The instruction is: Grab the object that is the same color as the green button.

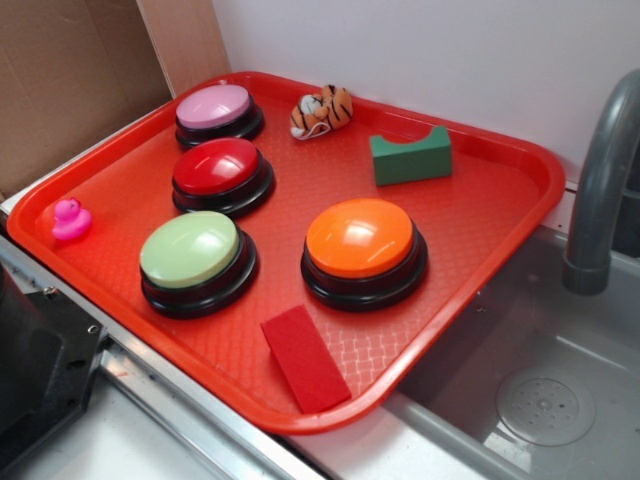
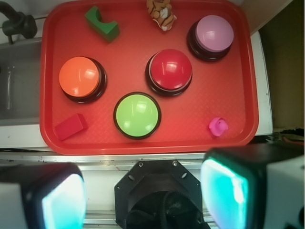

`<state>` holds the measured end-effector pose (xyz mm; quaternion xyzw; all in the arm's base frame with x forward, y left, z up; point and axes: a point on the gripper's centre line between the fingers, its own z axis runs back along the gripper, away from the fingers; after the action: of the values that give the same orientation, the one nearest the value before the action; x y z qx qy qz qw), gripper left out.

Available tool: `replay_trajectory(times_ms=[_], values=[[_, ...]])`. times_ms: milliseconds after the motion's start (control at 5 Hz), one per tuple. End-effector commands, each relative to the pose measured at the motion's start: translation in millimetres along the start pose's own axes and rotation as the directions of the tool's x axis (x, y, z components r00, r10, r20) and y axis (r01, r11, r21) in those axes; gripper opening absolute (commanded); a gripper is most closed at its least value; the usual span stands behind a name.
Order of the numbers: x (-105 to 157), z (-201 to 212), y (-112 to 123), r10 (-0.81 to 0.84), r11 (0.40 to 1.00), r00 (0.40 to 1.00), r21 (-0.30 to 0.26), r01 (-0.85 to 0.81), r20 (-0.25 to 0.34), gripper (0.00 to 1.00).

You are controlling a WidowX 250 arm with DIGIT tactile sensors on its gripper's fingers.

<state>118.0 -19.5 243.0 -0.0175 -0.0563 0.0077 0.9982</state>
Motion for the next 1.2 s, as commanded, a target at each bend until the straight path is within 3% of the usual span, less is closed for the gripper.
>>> replay_trajectory(times_ms=[0,200,400,600,800,1000], values=[[0.0,0.0,0.0,0.0,1.0,1.0,0.0,0.0,0.0,1.0],[48.1,-17.9,-16.0,-0.089,0.996,0.996,-0.016,0.089,0.009,1.0],[92.2,-50.9,-31.7,-0.209,0.978,0.978,0.028,0.209,-0.014,1.0],[134.4,-93.9,-42.6,-0.321,0.946,0.946,0.036,0.322,-0.034,1.0],[163.2,-149.9,-43.5,-0.476,0.872,0.876,0.091,0.482,-0.082,1.0],[174.9,-178.3,-39.6,-0.529,0.837,0.845,0.117,0.535,-0.079,1.0]])
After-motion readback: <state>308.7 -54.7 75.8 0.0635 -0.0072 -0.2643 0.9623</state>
